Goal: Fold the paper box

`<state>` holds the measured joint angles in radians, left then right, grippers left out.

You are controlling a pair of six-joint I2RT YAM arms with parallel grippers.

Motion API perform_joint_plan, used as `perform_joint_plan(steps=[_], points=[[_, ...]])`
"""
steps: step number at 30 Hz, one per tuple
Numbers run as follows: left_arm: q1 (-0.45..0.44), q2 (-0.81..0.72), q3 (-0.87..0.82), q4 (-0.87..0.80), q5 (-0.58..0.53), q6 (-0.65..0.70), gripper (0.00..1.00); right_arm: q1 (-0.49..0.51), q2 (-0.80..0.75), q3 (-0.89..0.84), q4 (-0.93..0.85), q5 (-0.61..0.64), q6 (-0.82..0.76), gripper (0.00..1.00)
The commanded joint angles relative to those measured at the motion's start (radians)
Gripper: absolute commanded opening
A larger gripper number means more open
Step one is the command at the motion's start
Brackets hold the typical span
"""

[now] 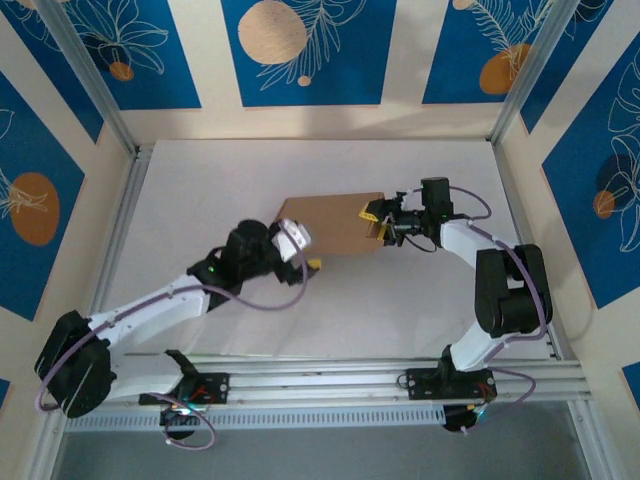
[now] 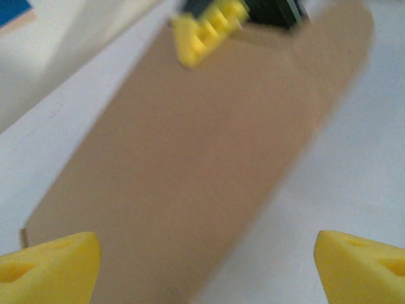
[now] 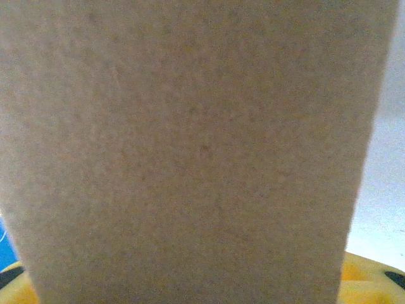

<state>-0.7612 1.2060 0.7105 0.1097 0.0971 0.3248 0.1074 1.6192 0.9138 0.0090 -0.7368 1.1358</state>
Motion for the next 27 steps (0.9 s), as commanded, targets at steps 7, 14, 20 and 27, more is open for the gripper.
perform_joint_plan(steps=[7, 14, 20, 27], points=[[-0.041, 0.071, -0.089, 0.404, -0.349, 0.513, 0.91, 0.001, -0.079, -0.052, 0.169, -0.096, 0.223, 0.4], [-0.053, 0.147, -0.094, 0.492, -0.353, 0.653, 0.89, -0.006, -0.131, -0.059, 0.173, -0.115, 0.253, 0.4], [-0.068, 0.189, -0.109, 0.634, -0.451, 0.72, 0.75, 0.003, -0.152, -0.091, 0.239, -0.128, 0.315, 0.4], [-0.098, 0.217, -0.081, 0.668, -0.511, 0.815, 0.62, 0.006, -0.165, -0.125, 0.281, -0.131, 0.36, 0.4]])
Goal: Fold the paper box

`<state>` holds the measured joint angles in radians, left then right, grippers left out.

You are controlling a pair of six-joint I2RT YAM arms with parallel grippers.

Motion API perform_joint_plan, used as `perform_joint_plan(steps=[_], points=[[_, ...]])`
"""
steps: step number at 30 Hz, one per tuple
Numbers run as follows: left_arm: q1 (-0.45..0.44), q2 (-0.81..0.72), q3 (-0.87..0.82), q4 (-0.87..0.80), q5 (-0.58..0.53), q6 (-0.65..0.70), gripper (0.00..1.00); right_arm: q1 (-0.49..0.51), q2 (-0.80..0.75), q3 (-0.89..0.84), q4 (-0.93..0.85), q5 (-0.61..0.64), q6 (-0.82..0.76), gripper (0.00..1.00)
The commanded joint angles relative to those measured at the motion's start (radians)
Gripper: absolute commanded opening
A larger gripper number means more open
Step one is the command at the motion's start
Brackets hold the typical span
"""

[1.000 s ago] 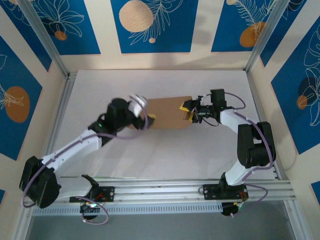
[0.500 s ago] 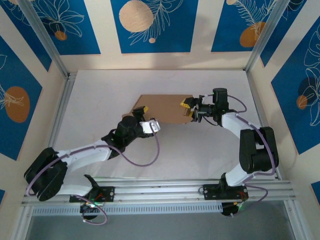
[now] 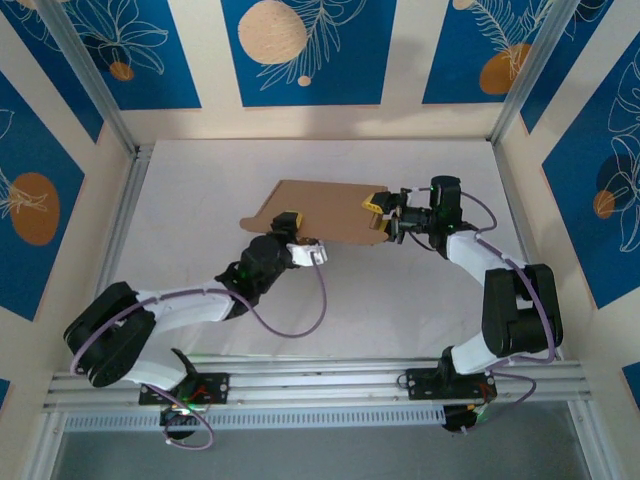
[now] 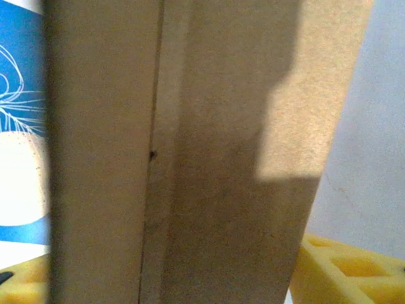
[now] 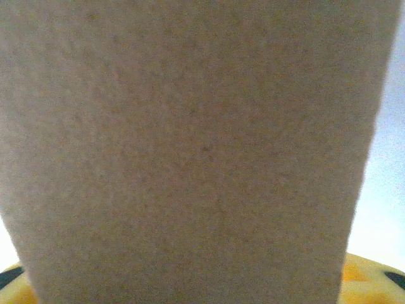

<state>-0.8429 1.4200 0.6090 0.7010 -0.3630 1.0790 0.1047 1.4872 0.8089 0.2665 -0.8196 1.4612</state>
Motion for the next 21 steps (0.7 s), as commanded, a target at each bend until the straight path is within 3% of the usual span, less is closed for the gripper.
perform_joint_plan(steps=[1, 5, 13, 17, 21], points=[[-0.02, 0.002, 0.026, 0.07, -0.059, 0.064, 0.62, 0.01, -0.034, -0.023, 0.026, -0.05, 0.038, 0.4], [-0.032, -0.028, 0.049, -0.028, -0.071, 0.056, 0.57, 0.01, -0.046, -0.026, 0.004, -0.045, 0.034, 0.46], [-0.036, -0.122, 0.193, -0.519, -0.092, -0.071, 0.53, 0.005, -0.099, -0.013, -0.117, -0.018, -0.014, 0.73], [-0.036, -0.15, 0.284, -0.772, -0.054, -0.132, 0.52, -0.027, -0.182, 0.02, -0.354, 0.072, -0.145, 0.8], [-0.036, -0.139, 0.427, -1.056, 0.006, -0.212, 0.51, -0.087, -0.341, 0.07, -0.654, 0.298, -0.333, 0.82]])
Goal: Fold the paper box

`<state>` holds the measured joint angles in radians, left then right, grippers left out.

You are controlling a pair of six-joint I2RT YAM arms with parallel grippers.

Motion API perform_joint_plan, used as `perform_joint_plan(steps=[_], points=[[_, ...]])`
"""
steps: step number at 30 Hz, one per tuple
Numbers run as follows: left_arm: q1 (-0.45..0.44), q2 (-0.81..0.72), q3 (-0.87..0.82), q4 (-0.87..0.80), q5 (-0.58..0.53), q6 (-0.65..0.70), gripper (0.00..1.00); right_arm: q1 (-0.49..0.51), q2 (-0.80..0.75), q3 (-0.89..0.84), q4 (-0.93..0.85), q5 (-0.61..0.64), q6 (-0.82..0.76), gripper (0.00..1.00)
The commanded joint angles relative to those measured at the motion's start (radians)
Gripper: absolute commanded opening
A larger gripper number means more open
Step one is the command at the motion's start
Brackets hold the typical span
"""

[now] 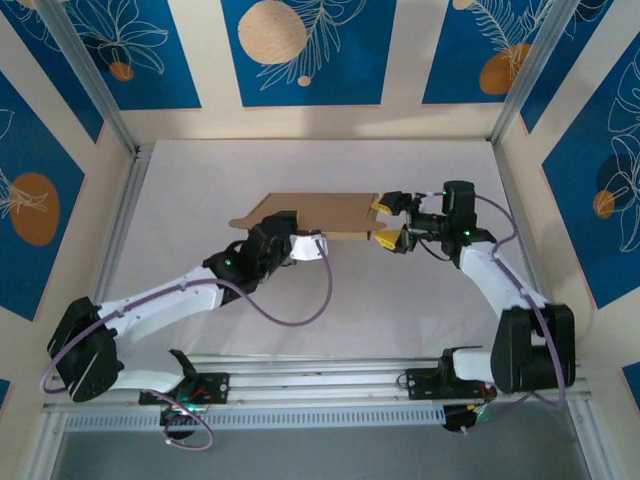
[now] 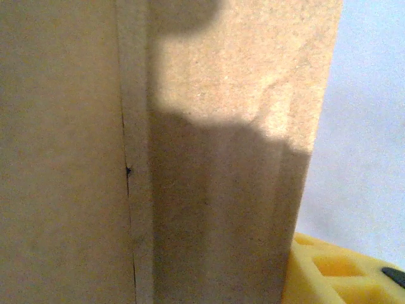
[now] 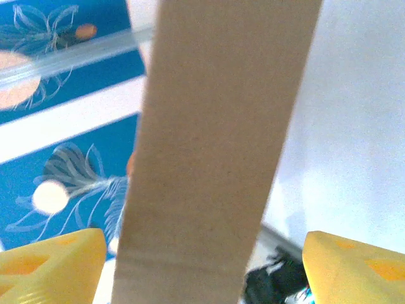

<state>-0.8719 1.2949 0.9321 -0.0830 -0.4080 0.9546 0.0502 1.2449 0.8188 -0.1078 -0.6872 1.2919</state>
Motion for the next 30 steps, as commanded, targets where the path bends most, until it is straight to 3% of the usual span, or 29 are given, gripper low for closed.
perform_joint_plan(steps=[1, 4, 7, 14, 17, 22, 30], points=[[-0.008, 0.002, 0.155, -0.356, 0.077, -0.114, 0.51, -0.041, -0.141, 0.075, -0.33, 0.229, -0.205, 0.82], [-0.007, 0.072, 0.31, -0.582, 0.16, -0.188, 0.52, -0.047, -0.237, 0.129, -0.454, 0.399, -0.32, 0.79], [-0.007, 0.156, 0.435, -0.745, 0.272, -0.207, 0.52, -0.035, -0.277, 0.179, -0.501, 0.463, -0.428, 0.7], [-0.014, 0.356, 0.611, -0.909, 0.406, -0.253, 0.51, 0.024, -0.251, 0.279, -0.536, 0.392, -0.523, 0.49], [-0.018, 0.426, 0.676, -0.973, 0.462, -0.268, 0.51, 0.037, -0.244, 0.284, -0.517, 0.372, -0.489, 0.42], [-0.024, 0.536, 0.776, -1.037, 0.475, -0.294, 0.52, 0.091, -0.162, 0.27, -0.416, 0.227, -0.329, 0.36], [-0.032, 0.589, 0.807, -1.043, 0.472, -0.315, 0.54, 0.164, -0.082, 0.233, -0.32, 0.249, -0.151, 0.23]])
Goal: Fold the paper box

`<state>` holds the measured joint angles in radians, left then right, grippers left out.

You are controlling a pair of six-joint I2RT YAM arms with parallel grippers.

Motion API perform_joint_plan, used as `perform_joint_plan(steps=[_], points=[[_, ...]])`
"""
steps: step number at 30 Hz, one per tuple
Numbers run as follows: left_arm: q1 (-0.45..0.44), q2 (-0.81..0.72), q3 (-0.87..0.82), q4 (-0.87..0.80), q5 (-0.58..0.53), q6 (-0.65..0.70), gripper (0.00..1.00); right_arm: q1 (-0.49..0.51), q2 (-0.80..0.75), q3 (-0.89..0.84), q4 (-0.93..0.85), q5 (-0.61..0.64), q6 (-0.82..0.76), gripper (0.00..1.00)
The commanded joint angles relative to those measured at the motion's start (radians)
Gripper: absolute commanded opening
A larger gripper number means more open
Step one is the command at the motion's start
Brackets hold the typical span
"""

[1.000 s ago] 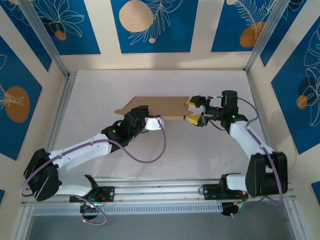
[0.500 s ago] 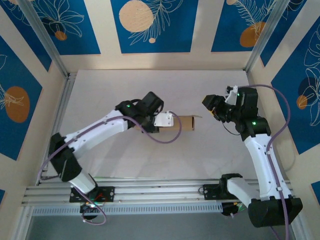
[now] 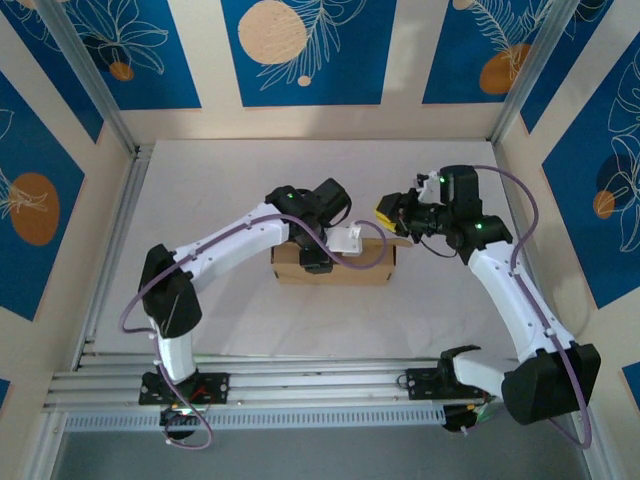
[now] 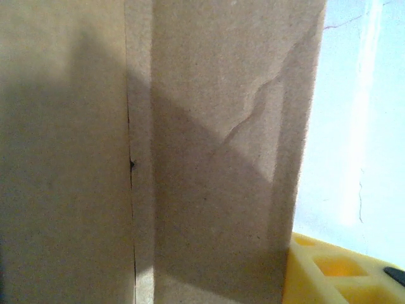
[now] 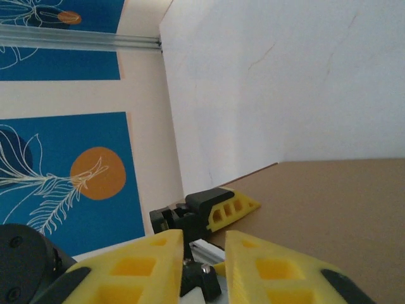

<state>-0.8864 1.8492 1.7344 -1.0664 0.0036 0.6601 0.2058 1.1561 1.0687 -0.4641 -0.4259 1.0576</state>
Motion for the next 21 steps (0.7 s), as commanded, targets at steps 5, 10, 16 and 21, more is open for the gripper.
perform_joint_plan(steps=[5, 10, 16, 21], points=[[-0.017, 0.034, -0.004, -0.041, 0.047, -0.023, 0.54, 0.024, 0.008, -0.071, 0.047, 0.012, 0.123, 0.16], [-0.016, 0.039, -0.005, -0.033, 0.046, -0.021, 0.55, 0.059, 0.002, -0.114, 0.018, 0.043, 0.105, 0.14], [-0.016, 0.033, -0.016, -0.017, 0.026, -0.014, 0.57, 0.082, -0.029, -0.18, -0.008, 0.075, 0.072, 0.13], [-0.016, 0.027, -0.021, -0.015, 0.024, -0.014, 0.6, 0.099, -0.058, -0.24, -0.014, 0.103, 0.062, 0.13]])
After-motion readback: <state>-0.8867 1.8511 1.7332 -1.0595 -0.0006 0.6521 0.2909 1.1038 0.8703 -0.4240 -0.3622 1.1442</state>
